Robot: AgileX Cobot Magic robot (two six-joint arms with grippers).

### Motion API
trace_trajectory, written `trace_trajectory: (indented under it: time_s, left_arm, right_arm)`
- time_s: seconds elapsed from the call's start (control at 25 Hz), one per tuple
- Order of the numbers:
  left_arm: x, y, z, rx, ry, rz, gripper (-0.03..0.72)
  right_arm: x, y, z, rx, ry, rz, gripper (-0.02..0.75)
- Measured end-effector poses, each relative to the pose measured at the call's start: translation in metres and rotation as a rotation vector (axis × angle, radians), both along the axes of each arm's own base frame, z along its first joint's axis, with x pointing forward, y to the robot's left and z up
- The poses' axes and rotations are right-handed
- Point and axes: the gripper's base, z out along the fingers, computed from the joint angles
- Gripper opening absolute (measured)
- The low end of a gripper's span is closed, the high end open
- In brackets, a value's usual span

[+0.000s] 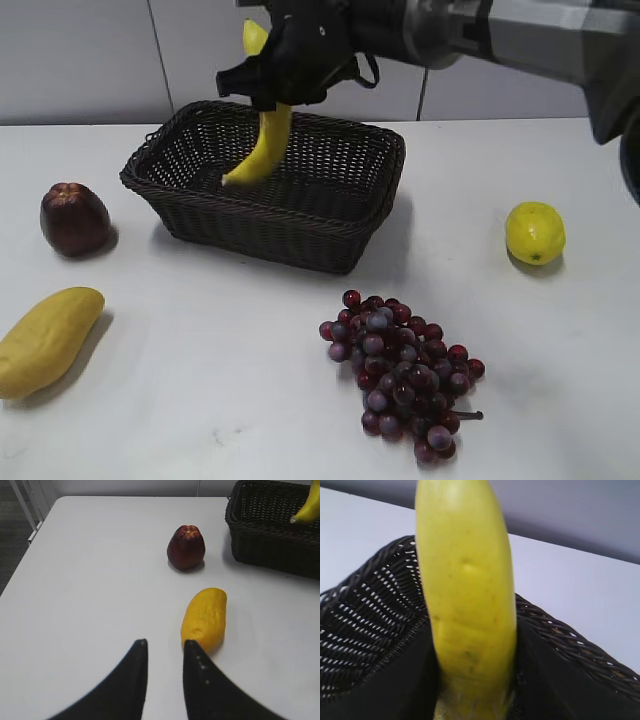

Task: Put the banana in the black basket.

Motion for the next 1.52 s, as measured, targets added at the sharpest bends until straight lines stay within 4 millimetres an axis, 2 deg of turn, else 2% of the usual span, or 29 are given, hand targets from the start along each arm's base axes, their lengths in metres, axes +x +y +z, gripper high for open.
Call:
trace_trajectory:
  time_s: [0.12,0.2,0.28,0.36,0.44,0.64,0.84,1.12,1.32,1.52]
  left_arm:
    - [0.000,0.000,0.000,0.000,0.000,0.000,0.239]
    - [0.000,0.000,0.000,0.000,0.000,0.000,0.239]
    - [0.000,0.000,0.000,0.000,0.000,0.000,0.239]
    - [0.000,0.000,0.000,0.000,0.000,0.000,0.239]
    - [0.000,0.000,0.000,0.000,0.000,0.000,0.239]
    - [0.000,0.000,0.000,0.000,0.000,0.000,0.239]
    - [0.000,0.000,0.000,0.000,0.000,0.000,0.239]
    - [0.000,0.000,0.000,0.000,0.000,0.000,0.239]
    - [0.000,0.000,0.000,0.000,0.000,0.000,0.239]
    - [0.000,0.000,0.000,0.000,0.000,0.000,0.239]
  right_arm:
    - [0.003,0.001,-0.016,-0.034,0.005,0.007,0.345]
    - [0.004,0.002,-0.020,-0.040,0.004,0.008,0.354]
    - [0.004,0.001,-0.019,-0.039,0.000,0.008,0.414]
    - [0.005,0.001,-0.019,-0.038,-0.002,0.008,0.515]
    - [0.005,0.001,-0.019,-0.042,-0.004,0.009,0.580]
    - [0.003,-0.001,-0.016,-0.067,0.009,0.009,0.615]
    - [-0.008,-0.012,0.020,-0.119,0.011,0.019,0.615]
    - [-0.043,-0.042,0.077,-0.295,0.124,0.075,0.594]
    - [-0.068,-0.058,0.102,-0.382,0.220,0.155,0.592]
    - [-0.089,-0.071,0.121,-0.379,0.234,0.235,0.592]
